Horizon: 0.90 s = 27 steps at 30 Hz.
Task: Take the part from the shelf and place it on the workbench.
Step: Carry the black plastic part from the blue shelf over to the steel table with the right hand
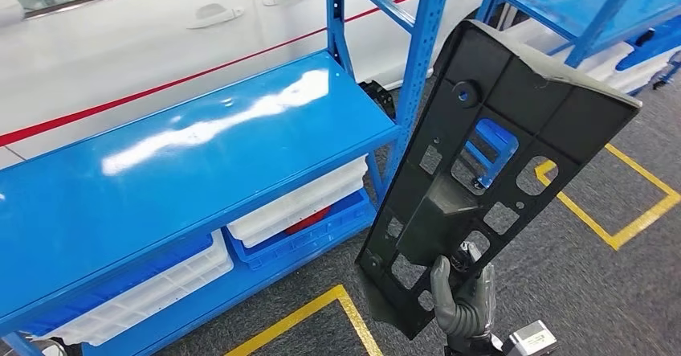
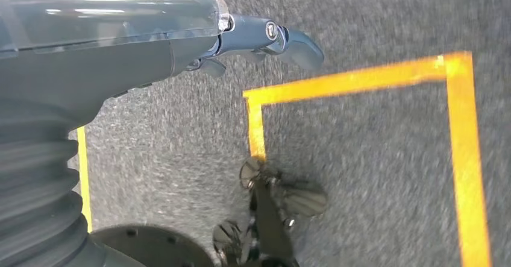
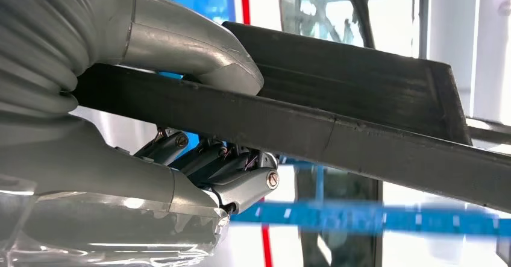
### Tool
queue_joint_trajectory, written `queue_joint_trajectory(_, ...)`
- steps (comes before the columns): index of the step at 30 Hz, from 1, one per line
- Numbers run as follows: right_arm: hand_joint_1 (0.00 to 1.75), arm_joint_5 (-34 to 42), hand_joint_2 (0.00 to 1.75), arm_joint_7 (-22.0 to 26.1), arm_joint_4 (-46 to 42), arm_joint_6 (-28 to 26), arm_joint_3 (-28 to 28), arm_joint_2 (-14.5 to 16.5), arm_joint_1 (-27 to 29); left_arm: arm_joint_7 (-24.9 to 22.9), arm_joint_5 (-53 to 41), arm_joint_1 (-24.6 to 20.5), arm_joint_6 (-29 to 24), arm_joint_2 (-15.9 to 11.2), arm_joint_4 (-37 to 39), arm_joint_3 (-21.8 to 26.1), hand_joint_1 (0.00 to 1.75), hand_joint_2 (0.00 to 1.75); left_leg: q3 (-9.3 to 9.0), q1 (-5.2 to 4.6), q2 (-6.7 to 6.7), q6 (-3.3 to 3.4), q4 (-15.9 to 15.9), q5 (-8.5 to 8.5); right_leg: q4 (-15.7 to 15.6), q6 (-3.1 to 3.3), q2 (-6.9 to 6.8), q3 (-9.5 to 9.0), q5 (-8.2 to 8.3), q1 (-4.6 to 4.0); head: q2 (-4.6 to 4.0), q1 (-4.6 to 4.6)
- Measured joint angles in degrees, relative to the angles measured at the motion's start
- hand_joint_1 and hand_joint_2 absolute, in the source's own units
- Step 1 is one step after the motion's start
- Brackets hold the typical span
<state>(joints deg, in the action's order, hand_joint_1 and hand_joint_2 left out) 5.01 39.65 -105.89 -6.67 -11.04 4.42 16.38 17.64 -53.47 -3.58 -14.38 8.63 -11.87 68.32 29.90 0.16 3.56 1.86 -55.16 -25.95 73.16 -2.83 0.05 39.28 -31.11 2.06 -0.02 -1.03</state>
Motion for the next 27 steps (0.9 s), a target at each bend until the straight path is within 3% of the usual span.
queue_joint_trajectory(2, 1.75, -0.1, 1.75, 0.0, 0.0, 0.1, 0.0, 0.0, 0.2, 0.0, 0.0, -0.1, 0.0, 0.0, 0.0, 0.0, 0.0, 1.75, 1.3, 0.28, 1.46, -0.64, -1.3, 0.13, -5.9, -0.9, -1.95, -4.93, 2.37, 0.59, 0.01, 0.0)
queue_joint_trajectory(4, 1.75, -0.1, 1.75, 0.0, 0.0, 0.3, 0.0, 0.0, 0.3, 0.0, 0.0, -0.2, 0.1, -0.1, 0.0, 0.0, 0.0, 1.75, 2.26, 0.21, 2.55, -1.47, -2.7, 0.06, -12.2, -0.66, -4.23, -9.06, 2.01, 0.41, 0.0, -0.03)
queue_joint_trajectory(5, 1.75, -0.1, 1.75, 0.0, 0.0, 0.3, 0.0, 0.0, 0.4, 0.0, 0.0, -0.2, 0.1, -0.1, 0.0, 0.0, 0.0, 1.75, 2.49, 0.09, 3.07, -1.88, -3.2, 0.09, -13.6, -0.09, -4.71, -9.72, 1.41, 0.17, 0.0, -0.07)
queue_joint_trajectory(7, 1.75, -0.1, 1.75, 0.0, 0.0, 0.3, 0.0, 0.0, 0.7, 0.0, 0.0, -0.3, 0.1, -0.1, 0.0, 0.1, 0.0, 1.75, 2.63, 0.23, 3.8, -2.76, -3.4, 0.27, -13.9, 1.53, -3.71, -9.03, 1.59, -0.13, 0.0, -0.15)
queue_joint_trajectory(8, 1.75, -0.1, 1.75, 0.0, 0.0, 0.3, 0.1, 0.0, 0.8, 0.0, 0.0, -0.3, 0.1, 0.0, 0.0, 0.1, 0.0, 1.75, 2.87, 0.46, 3.1, -3.25, -3.8, -0.26, -13.9, 2.25, -3.18, -8.56, 2.01, -0.19, 0.0, -0.16)
queue_joint_trajectory(10, 1.75, -0.1, 1.75, 0.0, 0.0, 0.3, 0.1, 0.1, 0.8, 0.0, 0.0, -0.2, 0.1, 0.0, 0.0, 0.1, 0.0, 1.75, 4.18, 0.74, -0.1, -3.84, -7.1, -4.02, -14.0, 3.44, -2.07, -7.36, 3.11, -0.35, 0.0, -0.16)
queue_joint_trajectory(12, 1.75, -0.1, 1.75, 0.0, 0.0, 0.4, 0.2, 0.2, 0.8, 0.0, 0.0, 0.1, 0.1, 0.0, 0.0, 0.1, 0.0, 1.75, 6.25, 0.69, -2.63, -3.57, -14.1, -9.35, -13.9, 4.05, -0.65, -5.89, 4.26, -0.8, 0.0, -0.18)
queue_joint_trajectory(13, 1.75, -0.2, 1.75, 0.0, 0.1, 0.4, 0.2, 0.2, 0.8, 0.0, 0.1, 0.2, 0.1, 0.0, 0.0, 0.1, 0.0, 1.75, 6.87, 0.64, -3.01, -3.3, -17.2, -10.89, -13.9, 4.21, 0.14, -5.14, 4.84, -1.07, 0.0, -0.18)
queue_joint_trajectory(14, 1.75, -0.2, 1.75, 0.0, 0.1, 0.4, 0.2, 0.2, 0.8, 0.0, 0.2, 0.2, 0.1, 0.0, 0.0, 0.1, 0.0, 1.75, 6.74, 0.57, -3.14, -2.97, -18.7, -11.2, -13.9, 4.28, 0.94, -4.41, 5.4, -1.31, 0.0, -0.18)
queue_joint_trajectory(15, 1.75, -0.3, 1.75, 0.0, 0.2, 0.4, 0.2, 0.2, 0.8, -0.1, 0.4, 0.2, 0.1, 0.0, 0.0, 0.2, 0.0, 1.75, 5.57, 0.44, -3.27, -2.56, -18.0, -10.31, -13.8, 4.29, 1.77, -3.76, 5.95, -1.51, 0.0, -0.18)
queue_joint_trajectory(16, 1.75, -0.5, 1.75, 0.0, 0.2, 0.4, 0.2, 0.3, 0.8, -0.2, 0.5, 0.1, 0.0, -0.1, 0.0, 0.3, 0.0, 1.75, 3.43, 0.25, -3.64, -2.07, -15.3, -8.69, -13.8, 4.25, 2.57, -3.2, 6.48, -1.65, 0.0, -0.17)
queue_joint_trajectory(18, 1.75, -1.0, 1.75, 0.0, 0.4, 0.1, -0.1, 0.4, 0.7, -0.6, 0.8, 0.0, 0.0, -0.3, -0.1, 0.7, 0.0, 1.75, -2.01, -0.15, -5.88, -0.86, -6.9, -6.18, -13.8, 4.03, 4.01, -2.34, 7.52, -1.77, 0.0, -0.17)
queue_joint_trajectory(19, 1.75, -1.1, 1.75, 0.0, 0.5, -0.3, -0.5, 0.4, 0.6, -0.8, 1.0, -0.1, -0.1, -0.4, -0.1, 0.9, 0.0, 1.75, -3.85, -0.32, -6.93, -0.59, -3.8, -5.68, -13.9, 3.77, 4.63, -2.09, 8.06, -1.73, 0.0, -0.17)
queue_joint_trajectory(20, 1.75, -1.2, 1.75, 0.0, 0.6, -0.6, -0.8, 0.5, 0.4, -1.0, 1.1, -0.1, -0.2, -0.5, -0.1, 1.1, 0.0, 1.75, -4.83, -0.46, -7.67, -0.44, -1.8, -5.62, -14.0, 3.42, 5.21, -1.89, 8.6, -1.59, 0.0, -0.17)
queue_joint_trajectory(21, 1.75, -1.3, 1.75, 0.0, 0.7, -1.1, -1.2, 0.5, 0.3, -1.1, 1.3, -0.2, -0.2, -0.5, -0.1, 1.3, 0.0, 1.75, -5.0, -0.59, -7.58, -0.5, -1.2, -5.53, -14.2, 2.98, 5.8, -1.77, 9.15, -1.48, 0.0, -0.17)
queue_joint_trajectory(23, 1.75, -1.3, 1.75, 0.0, 0.9, -1.6, -1.8, 0.5, 0.3, -1.0, 1.7, -0.5, -0.3, -0.5, -0.1, 1.5, 0.0, 1.75, -4.63, -0.58, -6.5, -0.33, -0.5, -4.41, -14.5, 2.22, 6.16, -1.47, 9.7, -1.39, 0.0, -0.17)
queue_joint_trajectory(24, 1.75, -1.3, 1.75, 0.0, 0.9, -1.7, -1.9, 0.5, 0.2, -0.8, 1.9, -0.6, -0.3, -0.4, -0.1, 1.7, 0.0, 1.75, -4.35, -0.48, -5.76, -0.08, -0.1, -3.73, -13.8, 2.05, 5.26, -1.07, 8.72, -1.49, 0.0, -0.15)
queue_joint_trajectory(25, 1.75, -1.3, 1.75, 0.0, 1.0, -1.7, -2.1, 0.5, 0.0, -0.6, 2.1, -0.6, -0.3, -0.4, -0.1, 1.9, 0.0, 1.75, -3.94, -0.35, -4.92, 0.2, 0.3, -3.01, -12.1, 1.9, 3.92, -0.39, 6.64, -1.55, 0.0, -0.13)
queue_joint_trajectory(27, 1.75, -1.4, 1.75, 0.0, 1.3, -1.6, -2.3, 0.5, -0.4, -0.2, 2.4, -0.5, -0.4, -0.4, -0.1, 2.4, 0.0, 1.75, -2.8, -0.43, -3.11, 0.56, 0.4, -2.01, -5.6, 1.53, 1.28, 1.48, 1.0, -1.31, 0.0, -0.1)
